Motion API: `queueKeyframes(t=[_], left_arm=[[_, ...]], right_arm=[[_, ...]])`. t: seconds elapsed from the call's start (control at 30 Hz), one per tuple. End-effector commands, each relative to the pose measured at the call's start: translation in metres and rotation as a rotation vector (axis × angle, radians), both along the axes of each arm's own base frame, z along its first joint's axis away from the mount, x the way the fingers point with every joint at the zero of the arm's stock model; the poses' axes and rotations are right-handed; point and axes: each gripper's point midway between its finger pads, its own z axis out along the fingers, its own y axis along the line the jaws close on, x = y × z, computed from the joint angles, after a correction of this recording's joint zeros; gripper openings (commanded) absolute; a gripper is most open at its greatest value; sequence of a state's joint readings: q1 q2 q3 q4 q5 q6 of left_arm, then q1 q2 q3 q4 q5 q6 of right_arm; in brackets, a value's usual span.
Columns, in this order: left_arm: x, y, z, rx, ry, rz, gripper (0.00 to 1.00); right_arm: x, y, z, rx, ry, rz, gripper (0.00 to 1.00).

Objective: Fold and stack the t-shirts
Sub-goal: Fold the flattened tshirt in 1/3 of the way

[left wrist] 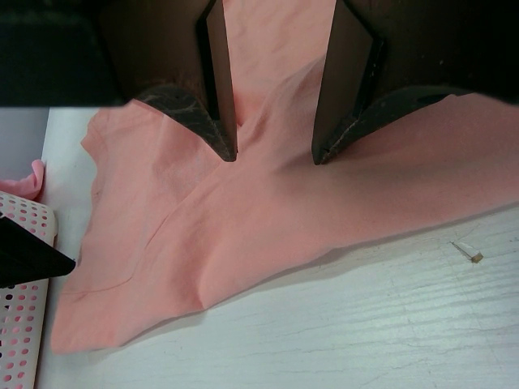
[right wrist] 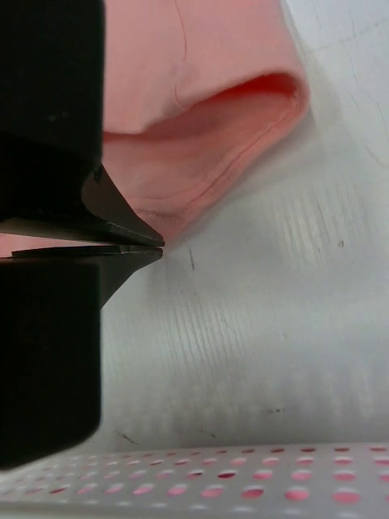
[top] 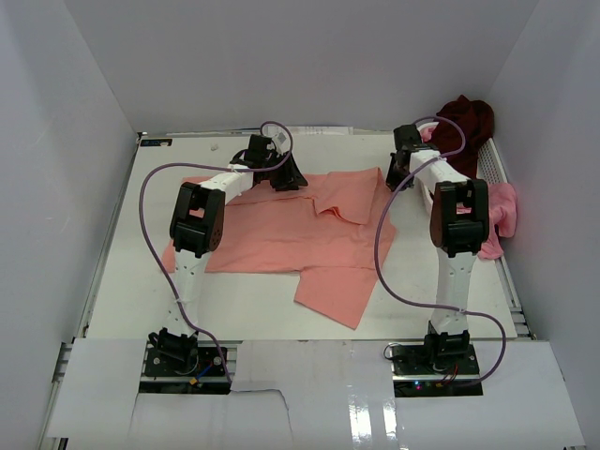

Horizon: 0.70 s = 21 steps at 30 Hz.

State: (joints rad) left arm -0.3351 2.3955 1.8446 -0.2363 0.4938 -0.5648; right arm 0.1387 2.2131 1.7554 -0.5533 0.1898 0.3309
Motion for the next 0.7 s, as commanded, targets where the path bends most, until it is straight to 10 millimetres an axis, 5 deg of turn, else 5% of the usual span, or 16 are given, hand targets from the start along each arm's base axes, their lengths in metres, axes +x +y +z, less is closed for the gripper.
queueKeyframes(t=[0.0, 0.33, 0.67], left_arm=[[-0.004, 0.01, 0.027, 0.026, -0.021, 0.018, 0.54], [-0.002, 0.011, 0.03, 0.025, -0.028, 0.018, 0.54], [-0.001, 0.013, 0.029, 0.029, -0.028, 0.017, 0.54]], right_arm=[[0.008, 0.019, 0.05, 0.021, -0.105, 0.05, 0.08], [0.006, 0.07, 0.073, 0.116, -0.141, 0.177, 0.08], [-0.002, 0.087, 0.019, 0.183, -0.019, 0.212, 0.08]])
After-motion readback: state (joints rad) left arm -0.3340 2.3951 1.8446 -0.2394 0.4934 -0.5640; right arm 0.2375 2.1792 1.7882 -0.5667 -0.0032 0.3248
